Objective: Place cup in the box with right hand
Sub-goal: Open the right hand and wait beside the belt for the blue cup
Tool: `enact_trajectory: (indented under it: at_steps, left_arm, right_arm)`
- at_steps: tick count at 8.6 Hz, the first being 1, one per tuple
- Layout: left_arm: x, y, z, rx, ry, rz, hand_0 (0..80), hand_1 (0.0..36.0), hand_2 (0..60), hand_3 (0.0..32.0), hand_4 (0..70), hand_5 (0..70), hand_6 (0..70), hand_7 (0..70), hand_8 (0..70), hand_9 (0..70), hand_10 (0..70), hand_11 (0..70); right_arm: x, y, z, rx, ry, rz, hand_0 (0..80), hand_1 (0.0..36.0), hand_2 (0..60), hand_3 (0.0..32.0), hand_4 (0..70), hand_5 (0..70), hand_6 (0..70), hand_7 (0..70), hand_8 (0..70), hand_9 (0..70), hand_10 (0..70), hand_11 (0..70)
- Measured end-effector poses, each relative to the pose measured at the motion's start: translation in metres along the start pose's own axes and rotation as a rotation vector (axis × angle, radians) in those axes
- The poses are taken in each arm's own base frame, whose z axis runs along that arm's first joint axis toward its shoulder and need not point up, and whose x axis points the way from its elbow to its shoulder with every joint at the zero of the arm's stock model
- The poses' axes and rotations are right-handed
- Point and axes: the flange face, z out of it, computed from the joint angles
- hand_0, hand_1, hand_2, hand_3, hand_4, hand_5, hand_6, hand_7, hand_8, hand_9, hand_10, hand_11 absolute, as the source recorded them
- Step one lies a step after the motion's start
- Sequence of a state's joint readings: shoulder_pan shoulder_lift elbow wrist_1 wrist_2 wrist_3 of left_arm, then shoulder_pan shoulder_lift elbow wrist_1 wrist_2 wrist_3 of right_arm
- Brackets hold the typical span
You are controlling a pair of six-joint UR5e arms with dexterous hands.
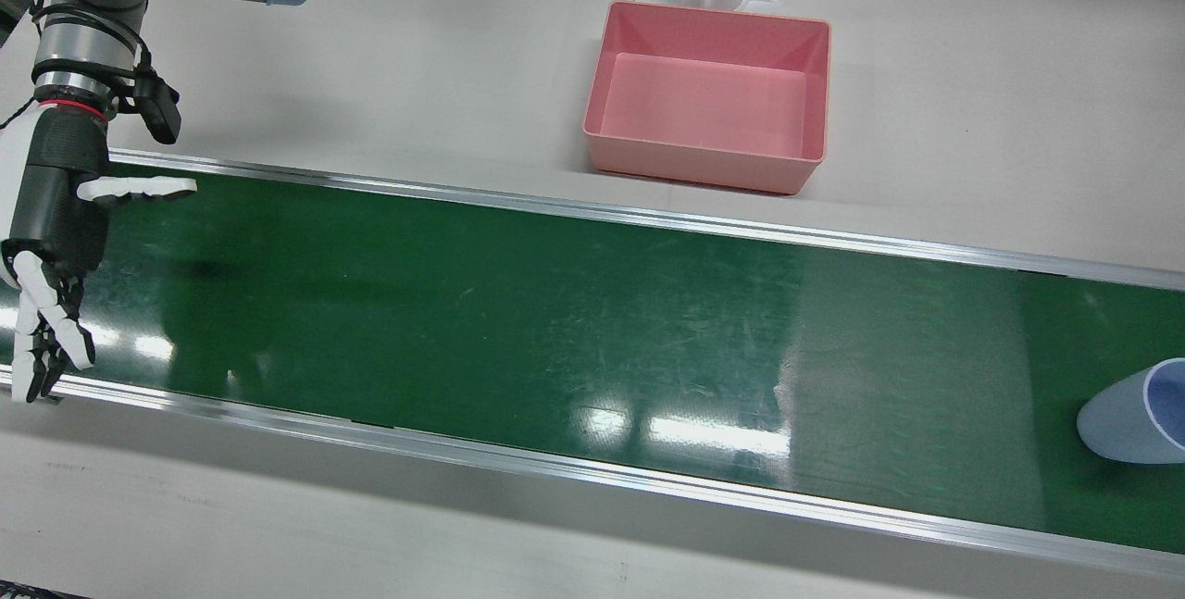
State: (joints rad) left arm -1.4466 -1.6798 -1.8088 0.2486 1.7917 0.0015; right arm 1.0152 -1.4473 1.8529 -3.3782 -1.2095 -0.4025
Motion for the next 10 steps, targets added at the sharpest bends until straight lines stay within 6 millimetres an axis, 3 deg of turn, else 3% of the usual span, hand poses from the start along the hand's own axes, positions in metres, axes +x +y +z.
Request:
enact_trajectory:
  at_steps: [3, 4, 5, 7, 8, 9, 10]
  left_arm:
    - [0.000, 0.001, 0.000, -0.001, 0.000, 0.000, 0.0, 0.0, 0.0, 0.0, 0.0, 0.0, 0.0, 0.0, 0.0, 0.0, 0.0, 0.0]
    - [0.000, 0.000, 0.000, 0.000, 0.000, 0.000, 0.0, 0.0, 0.0, 0.0, 0.0, 0.0, 0.0, 0.0, 0.0, 0.0, 0.0, 0.0]
    - [0.000, 0.000, 0.000, 0.000, 0.000, 0.000, 0.0, 0.0, 0.0, 0.0, 0.0, 0.0, 0.0, 0.0, 0.0, 0.0, 0.0, 0.0]
    - [0.000, 0.000, 0.001, 0.000, 0.000, 0.000, 0.0, 0.0, 0.0, 0.0, 0.0, 0.0, 0.0, 0.0, 0.0, 0.0, 0.0, 0.0]
    - [0.000, 0.000, 0.001, 0.000, 0.000, 0.000, 0.0, 0.0, 0.0, 0.0, 0.0, 0.0, 0.0, 0.0, 0.0, 0.0, 0.0, 0.0]
    - [0.000, 0.000, 0.001, 0.000, 0.000, 0.000, 0.0, 0.0, 0.0, 0.0, 0.0, 0.0, 0.0, 0.0, 0.0, 0.0, 0.0, 0.0]
    - [0.000, 0.000, 0.001, 0.000, 0.000, 0.000, 0.0, 0.0, 0.0, 0.0, 0.0, 0.0, 0.0, 0.0, 0.0, 0.0, 0.0, 0.0]
  right_arm:
    - [0.011, 0.000, -0.010, 0.011, 0.005, 0.023, 45.8, 10.1, 8.4, 2.2, 0.6, 4.3, 2.7, 7.7, 2.9, 6.7, 1.0, 3.0]
    - [0.011, -0.005, -0.016, 0.020, 0.011, 0.013, 46.9, 8.4, 2.8, 2.2, 1.1, 4.4, 2.7, 8.0, 2.9, 6.7, 1.0, 3.0]
    - [0.011, -0.008, -0.021, 0.027, 0.014, 0.001, 45.8, 8.9, 5.8, 2.4, 1.7, 4.1, 2.7, 8.8, 2.9, 6.9, 0.8, 2.7]
    - [0.012, -0.011, -0.024, 0.031, 0.018, -0.008, 46.0, 7.6, 2.9, 2.8, 1.9, 4.0, 2.6, 8.5, 2.9, 6.8, 0.7, 2.5]
    - [0.012, -0.010, -0.024, 0.030, 0.019, -0.011, 44.5, 9.3, 9.0, 2.6, 1.6, 4.0, 2.7, 8.7, 3.0, 6.9, 0.9, 2.8]
    - [0.012, -0.010, -0.024, 0.030, 0.018, -0.012, 44.3, 9.2, 9.2, 2.6, 2.3, 3.8, 2.7, 9.5, 3.0, 7.1, 0.7, 2.5]
    - [0.013, -0.009, -0.024, 0.029, 0.020, -0.012, 45.4, 7.0, 3.1, 2.2, 3.0, 3.7, 2.7, 9.2, 3.0, 7.1, 0.7, 2.4]
